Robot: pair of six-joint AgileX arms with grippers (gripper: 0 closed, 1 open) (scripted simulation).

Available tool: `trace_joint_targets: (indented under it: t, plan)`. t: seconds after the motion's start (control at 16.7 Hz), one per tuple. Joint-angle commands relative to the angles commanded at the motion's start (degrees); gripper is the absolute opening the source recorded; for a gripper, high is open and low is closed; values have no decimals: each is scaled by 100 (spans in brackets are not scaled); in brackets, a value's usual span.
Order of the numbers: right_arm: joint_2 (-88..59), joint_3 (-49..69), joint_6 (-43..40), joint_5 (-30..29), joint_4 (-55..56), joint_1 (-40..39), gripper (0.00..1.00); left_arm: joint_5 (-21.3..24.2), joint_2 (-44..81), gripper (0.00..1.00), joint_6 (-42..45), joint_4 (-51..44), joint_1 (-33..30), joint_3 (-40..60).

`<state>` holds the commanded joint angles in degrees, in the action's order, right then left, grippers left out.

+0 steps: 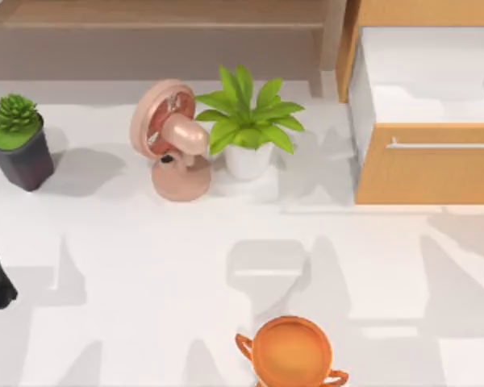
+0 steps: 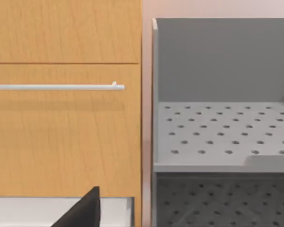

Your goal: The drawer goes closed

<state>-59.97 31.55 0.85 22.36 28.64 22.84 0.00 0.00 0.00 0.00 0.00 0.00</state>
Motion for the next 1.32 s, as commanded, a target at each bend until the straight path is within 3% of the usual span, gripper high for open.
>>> trace_joint_targets:
  t: [0.66,0.96,1.32]
  plan:
    - [-412,-26,-291,-44,397,-190,100,0,0,100,0,0,0,0]
    - [-1029,-701,-1707,-719,1578,-1330,100,0,0,100,0,0,0,0]
    - [-2344,-1561,-4354,-1968,3651,-2905,100,0,0,100,0,0,0,0]
